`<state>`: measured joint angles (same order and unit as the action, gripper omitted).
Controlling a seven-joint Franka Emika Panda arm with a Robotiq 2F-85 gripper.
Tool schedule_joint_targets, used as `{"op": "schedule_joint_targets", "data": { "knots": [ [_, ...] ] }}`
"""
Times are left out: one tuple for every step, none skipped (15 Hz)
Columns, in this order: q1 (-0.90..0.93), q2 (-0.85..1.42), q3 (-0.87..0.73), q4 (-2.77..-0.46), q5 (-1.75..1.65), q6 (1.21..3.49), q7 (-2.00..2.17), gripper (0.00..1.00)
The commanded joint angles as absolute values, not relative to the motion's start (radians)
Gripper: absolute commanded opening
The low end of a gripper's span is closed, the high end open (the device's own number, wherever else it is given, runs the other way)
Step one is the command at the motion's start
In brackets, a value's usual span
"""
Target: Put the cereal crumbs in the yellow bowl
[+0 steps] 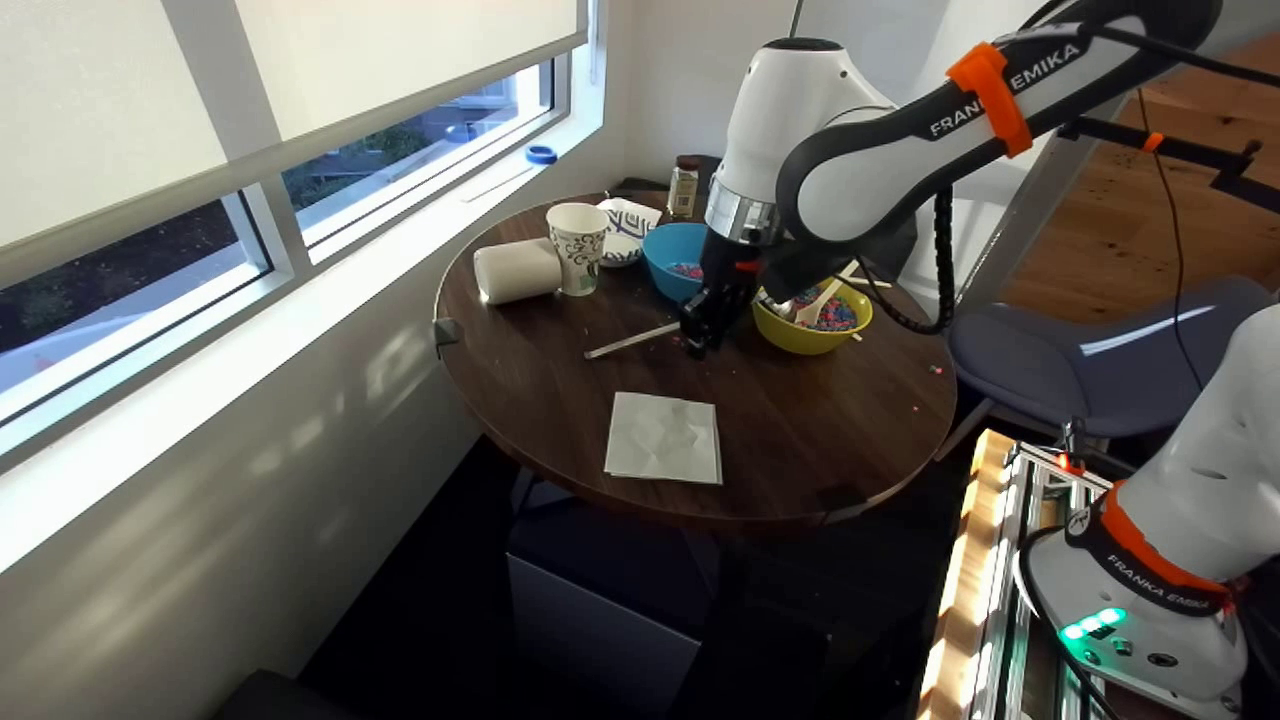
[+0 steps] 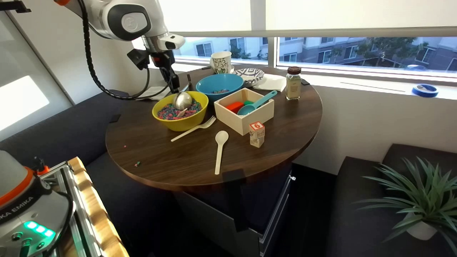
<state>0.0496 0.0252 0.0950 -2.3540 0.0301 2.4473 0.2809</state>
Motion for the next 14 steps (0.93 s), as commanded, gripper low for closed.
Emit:
{"op": "schedule_joint_targets", "data": {
  "knots": [
    [0.057,0.054,0.077,-2.348,0.010,2.469,0.342,0.35],
    [0.058,0.058,0.075,-2.347,0.011,2.469,0.346,0.38],
    [0.059,0.063,0.074,-2.344,0.014,2.466,0.350,0.37],
    [0.060,0.068,0.073,-2.342,0.017,2.466,0.350,0.32],
    [0.061,0.071,0.072,-2.341,0.016,2.468,0.355,0.32],
    [0.062,0.076,0.072,-2.339,0.010,2.467,0.365,0.28],
    [0.063,0.078,0.072,-2.338,0.011,2.468,0.367,0.22],
    [0.063,0.081,0.072,-2.336,0.009,2.469,0.370,0.25],
    [0.065,0.083,0.071,-2.333,0.000,2.470,0.380,0.19],
    [0.066,0.086,0.070,-2.329,-0.007,2.468,0.390,0.22],
    [0.068,0.089,0.069,-2.324,-0.024,2.467,0.406,0.26],
    [0.070,0.093,0.068,-2.319,-0.032,2.464,0.415,0.28],
    [0.071,0.096,0.068,-2.316,-0.036,2.465,0.422,0.28],
    [0.071,0.099,0.067,-2.314,-0.044,2.466,0.429,0.31]
  ]
}}
